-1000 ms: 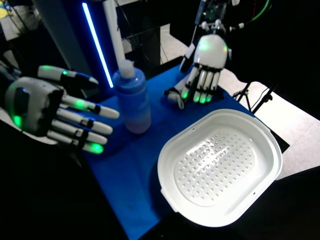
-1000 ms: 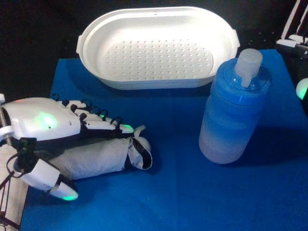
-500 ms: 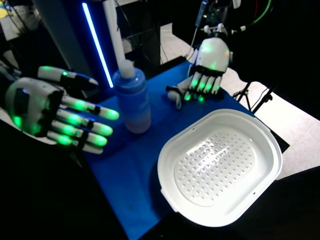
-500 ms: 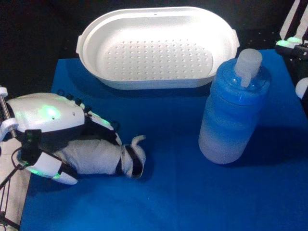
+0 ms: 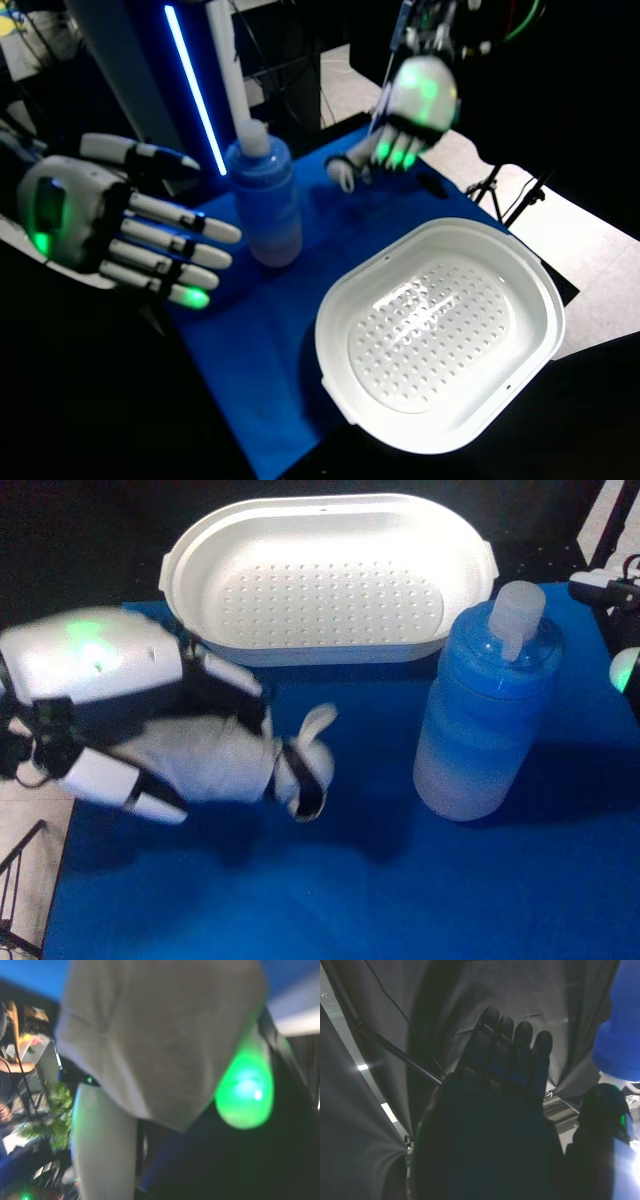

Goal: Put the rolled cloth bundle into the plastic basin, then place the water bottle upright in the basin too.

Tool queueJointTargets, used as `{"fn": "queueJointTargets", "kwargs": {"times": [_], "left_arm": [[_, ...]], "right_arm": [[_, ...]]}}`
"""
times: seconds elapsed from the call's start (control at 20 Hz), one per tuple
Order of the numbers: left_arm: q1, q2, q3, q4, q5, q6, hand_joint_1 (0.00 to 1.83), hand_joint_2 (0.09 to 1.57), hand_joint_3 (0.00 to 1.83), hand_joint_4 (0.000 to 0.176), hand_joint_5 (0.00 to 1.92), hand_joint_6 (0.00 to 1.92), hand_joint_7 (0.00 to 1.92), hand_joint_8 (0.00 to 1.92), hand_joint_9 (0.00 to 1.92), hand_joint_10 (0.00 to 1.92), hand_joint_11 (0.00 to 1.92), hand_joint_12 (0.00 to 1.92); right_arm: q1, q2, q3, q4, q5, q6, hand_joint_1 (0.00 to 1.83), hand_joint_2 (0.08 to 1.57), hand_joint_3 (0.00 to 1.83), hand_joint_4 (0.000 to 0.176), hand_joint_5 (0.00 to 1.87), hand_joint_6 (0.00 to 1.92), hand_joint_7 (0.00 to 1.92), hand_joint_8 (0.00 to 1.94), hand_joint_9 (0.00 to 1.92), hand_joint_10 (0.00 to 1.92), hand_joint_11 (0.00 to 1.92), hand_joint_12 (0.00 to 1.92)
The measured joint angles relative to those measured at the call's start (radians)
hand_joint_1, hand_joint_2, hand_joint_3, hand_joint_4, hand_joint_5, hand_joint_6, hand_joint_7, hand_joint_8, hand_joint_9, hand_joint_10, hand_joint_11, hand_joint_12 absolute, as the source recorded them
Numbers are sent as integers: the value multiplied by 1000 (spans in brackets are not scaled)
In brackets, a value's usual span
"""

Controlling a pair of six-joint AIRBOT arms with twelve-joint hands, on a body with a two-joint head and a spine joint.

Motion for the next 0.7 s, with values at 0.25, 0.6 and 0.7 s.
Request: {"fn": "queueJointTargets", "kwargs": {"times": [0.25, 0.6, 0.7], "left_arm": [[-138, 25, -1, 30, -73, 40, 1774, 1118, 0, 0, 1076, 1921, 1409, 1921, 1675, 1921, 1785, 1921], [-290, -84, 162, -157, 34, 192, 1791, 1145, 9, 53, 644, 1921, 764, 1921, 1072, 1921, 1264, 1921], [-300, -142, 235, -231, 90, 241, 1687, 1145, 3, 36, 561, 1921, 759, 1921, 1093, 1921, 1292, 1921]], "right_arm": [[0, -6, 5, 0, 0, 0, 87, 1426, 0, 33, 341, 1, 287, 2, 198, 4, 177, 4], [0, -32, 23, 0, 0, 0, 178, 1441, 0, 15, 333, 5, 277, 6, 208, 4, 180, 4], [0, -34, 28, 1, -3, 0, 132, 1438, 3, 19, 341, 1, 298, 4, 216, 2, 188, 5]]}}
